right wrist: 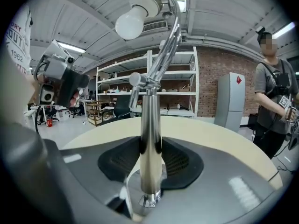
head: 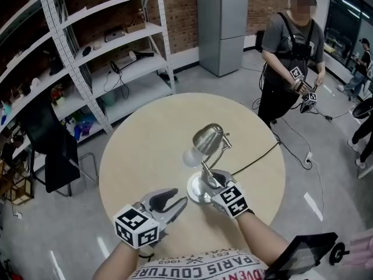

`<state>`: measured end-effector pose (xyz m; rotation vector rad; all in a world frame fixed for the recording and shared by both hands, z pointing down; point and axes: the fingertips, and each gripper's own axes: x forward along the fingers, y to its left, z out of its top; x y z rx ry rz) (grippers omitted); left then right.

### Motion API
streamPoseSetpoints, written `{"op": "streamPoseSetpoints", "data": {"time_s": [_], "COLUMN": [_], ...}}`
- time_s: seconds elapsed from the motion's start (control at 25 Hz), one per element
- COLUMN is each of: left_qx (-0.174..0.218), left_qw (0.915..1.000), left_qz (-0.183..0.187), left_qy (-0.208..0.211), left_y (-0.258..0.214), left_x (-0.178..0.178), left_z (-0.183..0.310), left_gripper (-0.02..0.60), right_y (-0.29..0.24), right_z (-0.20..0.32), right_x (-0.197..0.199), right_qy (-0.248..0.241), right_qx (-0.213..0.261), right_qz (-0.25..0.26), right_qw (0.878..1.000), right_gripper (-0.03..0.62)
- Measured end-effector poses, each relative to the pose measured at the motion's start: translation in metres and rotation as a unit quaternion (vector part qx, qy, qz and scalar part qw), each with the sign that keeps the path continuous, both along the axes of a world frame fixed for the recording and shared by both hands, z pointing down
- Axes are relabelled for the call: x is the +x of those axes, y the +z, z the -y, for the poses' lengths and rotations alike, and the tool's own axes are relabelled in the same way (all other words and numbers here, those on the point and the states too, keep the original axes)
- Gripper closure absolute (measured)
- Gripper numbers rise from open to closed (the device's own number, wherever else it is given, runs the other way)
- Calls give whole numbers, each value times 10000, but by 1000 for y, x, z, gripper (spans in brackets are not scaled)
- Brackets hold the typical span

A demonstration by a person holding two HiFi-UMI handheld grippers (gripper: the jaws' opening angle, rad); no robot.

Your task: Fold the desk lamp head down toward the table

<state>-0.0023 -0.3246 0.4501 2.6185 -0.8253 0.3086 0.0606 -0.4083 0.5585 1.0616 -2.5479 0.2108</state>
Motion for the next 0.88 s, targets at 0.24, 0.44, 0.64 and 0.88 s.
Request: {"op": "streamPoseSetpoints", "data": {"time_s": [0.24,0.44,0.64,0.88], "left_qx": [469,889,1473,1624], "left_qw": [9984,9952,9860,9804], "left_qz": [213,156,398,720], "left_qy": [221,368,674,852], "left_y": [-42,-102,-148,-166], "left_x": [-8,-2,29,59], "left_z": [16,38,56,66], "left_gripper": [368,351,299,298], "right_y": [2,10,13,5], "right_z": [1,2,5,-1], "right_x": [0,0,1,-2], "right_qy": [49,71,141,161], "right_qx": [-100,-185,-250,-327], "right_qz": [77,166,201,297], "right_qw": [9999,9997,9994,9989], "right_gripper": [454,454,453,447]}}
